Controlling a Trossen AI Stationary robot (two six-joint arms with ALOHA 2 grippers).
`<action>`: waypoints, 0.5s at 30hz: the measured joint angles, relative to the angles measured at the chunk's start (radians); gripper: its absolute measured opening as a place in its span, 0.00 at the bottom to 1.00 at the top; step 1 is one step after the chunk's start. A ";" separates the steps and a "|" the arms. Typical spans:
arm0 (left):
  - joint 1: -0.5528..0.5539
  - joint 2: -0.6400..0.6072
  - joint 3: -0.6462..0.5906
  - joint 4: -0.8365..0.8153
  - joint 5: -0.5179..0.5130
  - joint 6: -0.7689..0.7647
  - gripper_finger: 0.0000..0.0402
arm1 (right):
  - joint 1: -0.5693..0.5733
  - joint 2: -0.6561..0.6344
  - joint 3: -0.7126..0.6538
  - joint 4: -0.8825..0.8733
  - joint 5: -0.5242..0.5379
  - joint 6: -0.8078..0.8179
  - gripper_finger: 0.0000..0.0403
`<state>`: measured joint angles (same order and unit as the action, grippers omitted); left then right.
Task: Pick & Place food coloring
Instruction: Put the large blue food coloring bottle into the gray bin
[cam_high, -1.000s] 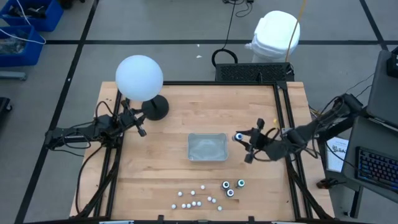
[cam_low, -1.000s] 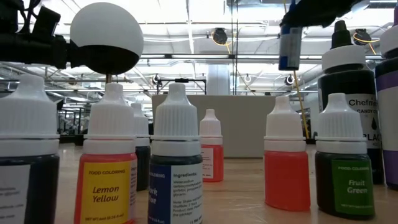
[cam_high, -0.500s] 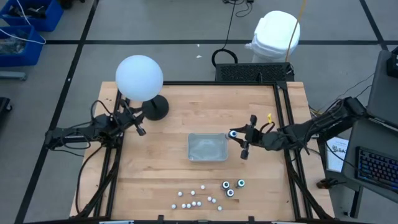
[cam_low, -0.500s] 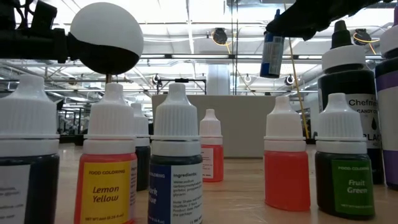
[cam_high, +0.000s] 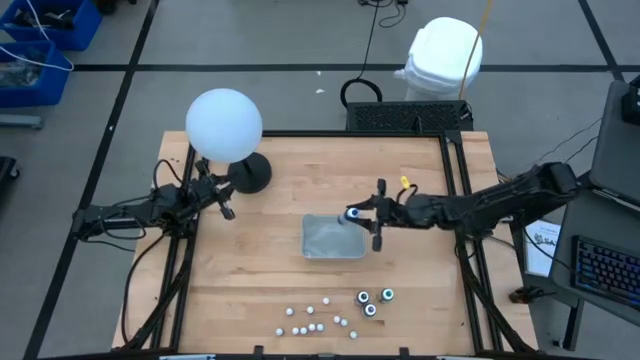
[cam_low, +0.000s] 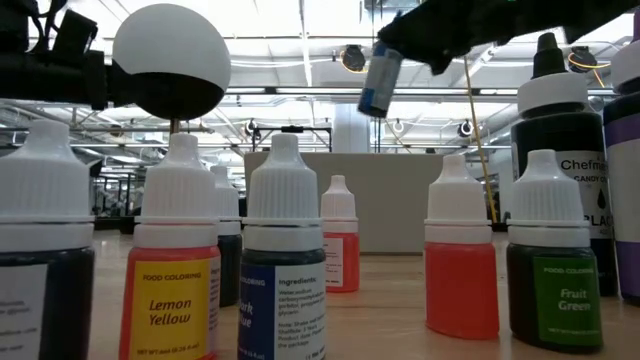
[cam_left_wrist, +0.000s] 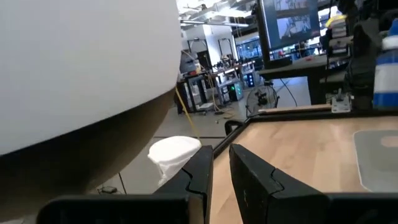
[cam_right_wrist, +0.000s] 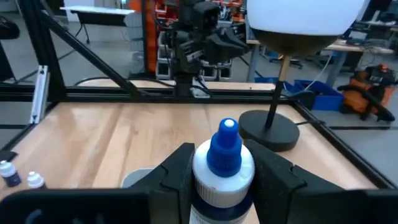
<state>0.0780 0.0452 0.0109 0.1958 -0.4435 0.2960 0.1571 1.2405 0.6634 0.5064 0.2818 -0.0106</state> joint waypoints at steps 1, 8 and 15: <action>0.000 0.000 0.000 -0.002 0.000 -0.006 0.16 | -0.007 0.020 0.011 -0.001 -0.002 0.003 0.28; 0.000 0.000 0.000 -0.007 0.000 -0.012 0.16 | -0.031 0.194 0.190 -0.049 -0.006 -0.032 0.28; 0.000 0.000 0.000 -0.011 -0.001 -0.014 0.16 | -0.061 0.330 0.337 -0.098 -0.084 -0.029 0.27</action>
<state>0.0780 0.0456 0.0109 0.1848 -0.4442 0.2825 0.0964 1.5704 1.0001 0.4083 0.1979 -0.0391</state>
